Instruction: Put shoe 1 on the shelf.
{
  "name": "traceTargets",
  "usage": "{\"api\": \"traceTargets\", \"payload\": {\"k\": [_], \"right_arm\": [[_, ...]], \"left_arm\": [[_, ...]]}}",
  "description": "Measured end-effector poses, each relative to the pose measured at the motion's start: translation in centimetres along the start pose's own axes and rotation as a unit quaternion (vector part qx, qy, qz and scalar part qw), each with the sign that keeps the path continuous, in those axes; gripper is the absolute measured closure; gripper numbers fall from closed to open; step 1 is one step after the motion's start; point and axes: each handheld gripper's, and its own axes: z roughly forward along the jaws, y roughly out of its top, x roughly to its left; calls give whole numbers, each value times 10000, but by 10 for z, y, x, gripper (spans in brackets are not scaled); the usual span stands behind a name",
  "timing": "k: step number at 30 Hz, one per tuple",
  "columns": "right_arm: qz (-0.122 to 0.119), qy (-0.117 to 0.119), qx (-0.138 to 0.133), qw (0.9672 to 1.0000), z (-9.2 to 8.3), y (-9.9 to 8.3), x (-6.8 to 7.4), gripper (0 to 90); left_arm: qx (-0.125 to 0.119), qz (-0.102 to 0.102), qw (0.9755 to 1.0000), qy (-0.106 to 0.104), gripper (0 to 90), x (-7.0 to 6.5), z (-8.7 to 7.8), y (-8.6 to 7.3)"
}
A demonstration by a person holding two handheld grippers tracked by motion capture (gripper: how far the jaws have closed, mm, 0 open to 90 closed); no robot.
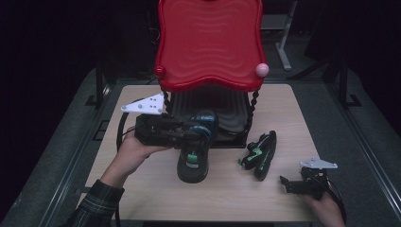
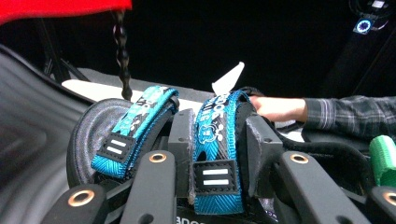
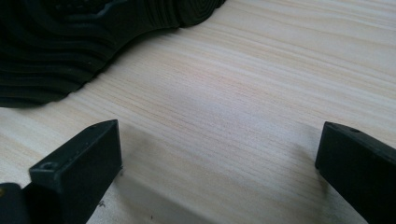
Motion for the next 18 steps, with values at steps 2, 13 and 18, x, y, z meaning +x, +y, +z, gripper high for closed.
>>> {"api": "traceTargets", "payload": {"k": [2,13,18], "right_arm": [[2,2,1,10000,0,0,0,0],[2,0,-1,10000,0,0,0,0],[-2,8,5,10000,0,0,0,0]], "left_arm": [[-26,24,10000,-14,681,1,-1,7],[-177,191,9996,-117,682,6,-12,51],[-315,291,9989,-195,682,9,-18,69]]}}
